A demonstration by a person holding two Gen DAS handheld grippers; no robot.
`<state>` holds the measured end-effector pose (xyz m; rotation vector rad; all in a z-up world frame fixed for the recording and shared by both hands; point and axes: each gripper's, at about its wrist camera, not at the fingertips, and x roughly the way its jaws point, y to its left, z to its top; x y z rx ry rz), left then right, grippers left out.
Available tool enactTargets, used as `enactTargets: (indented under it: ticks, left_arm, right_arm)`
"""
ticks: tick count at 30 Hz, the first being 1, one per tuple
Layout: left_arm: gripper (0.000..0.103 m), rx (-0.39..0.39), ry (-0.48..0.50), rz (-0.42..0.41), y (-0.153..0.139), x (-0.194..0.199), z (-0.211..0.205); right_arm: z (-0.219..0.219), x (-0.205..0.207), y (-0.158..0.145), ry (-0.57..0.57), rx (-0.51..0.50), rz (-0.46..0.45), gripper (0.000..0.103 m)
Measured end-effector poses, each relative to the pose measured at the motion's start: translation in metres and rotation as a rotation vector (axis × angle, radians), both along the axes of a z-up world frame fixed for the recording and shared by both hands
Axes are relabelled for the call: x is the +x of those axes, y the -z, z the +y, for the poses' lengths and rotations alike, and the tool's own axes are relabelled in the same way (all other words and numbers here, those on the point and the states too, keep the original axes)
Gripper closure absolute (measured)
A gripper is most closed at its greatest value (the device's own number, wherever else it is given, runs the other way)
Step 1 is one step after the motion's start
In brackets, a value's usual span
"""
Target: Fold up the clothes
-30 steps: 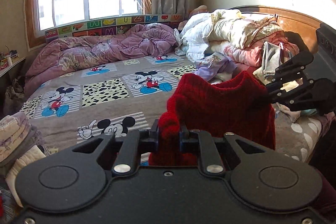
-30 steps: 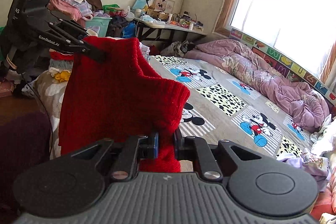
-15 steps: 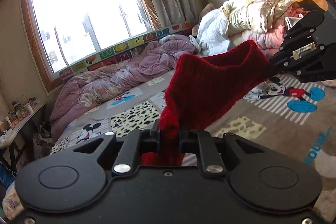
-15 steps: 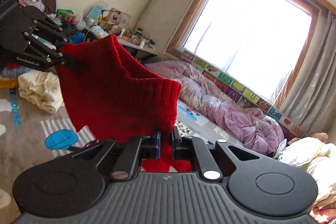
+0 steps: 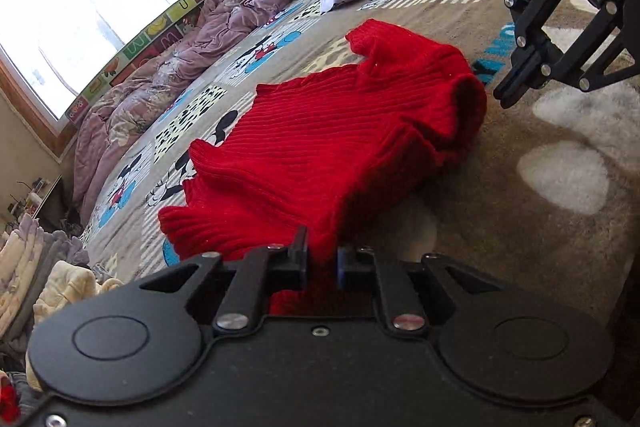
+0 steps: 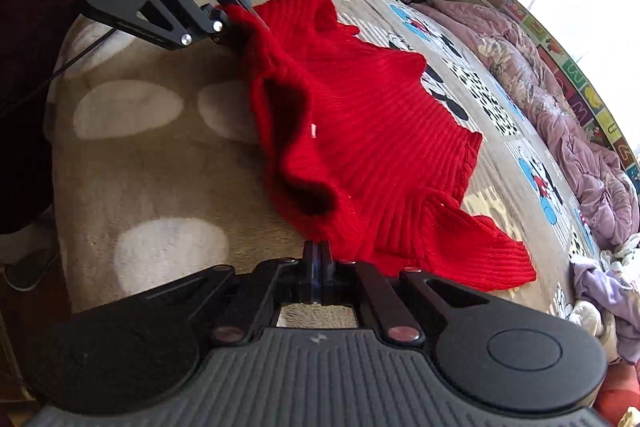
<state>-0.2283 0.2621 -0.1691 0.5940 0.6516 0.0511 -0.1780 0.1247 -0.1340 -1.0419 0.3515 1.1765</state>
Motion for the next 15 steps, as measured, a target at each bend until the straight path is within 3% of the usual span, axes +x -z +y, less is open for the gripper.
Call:
enactTargets:
  ticks: [2, 3, 6, 7, 8, 9, 11, 13, 15]
  left_arm:
    - [0.093, 0.034, -0.007, 0.014, 0.009, -0.006, -0.005]
    - [0.092, 0.002, -0.023, 0.023, 0.009, -0.009, -0.003]
    - [0.078, -0.225, -0.092, 0.028, -0.006, -0.021, 0.012]
    - [0.068, -0.301, -0.115, 0.024, -0.011, -0.025, 0.018]
    - [0.062, -0.382, -0.149, 0.005, -0.016, -0.029, 0.026]
    - [0.053, -0.473, -0.198, -0.022, -0.02, -0.033, 0.035]
    - [0.051, -0.679, -0.31, -0.07, -0.027, -0.038, 0.054]
    - [0.051, -0.958, -0.439, -0.07, -0.02, -0.035, 0.075]
    - [0.051, -1.192, -0.526, -0.063, -0.007, -0.031, 0.087]
  right_arm:
    - [-0.002, -0.014, 0.004, -0.024, -0.018, -0.016, 0.102]
    - [-0.004, -0.011, 0.0, -0.004, 0.001, 0.021, 0.102]
    - [-0.012, 0.003, -0.012, 0.075, 0.074, 0.157, 0.098]
    - [-0.015, 0.008, -0.016, 0.102, 0.099, 0.203, 0.087]
    - [-0.023, 0.02, -0.024, 0.157, 0.148, 0.285, 0.07]
    - [-0.03, 0.031, -0.03, 0.203, 0.197, 0.347, 0.061]
    - [-0.047, 0.059, -0.037, 0.324, 0.315, 0.477, 0.036]
    - [-0.06, 0.094, -0.033, 0.487, 0.422, 0.608, 0.026]
    - [-0.068, 0.127, -0.02, 0.635, 0.513, 0.769, 0.024]
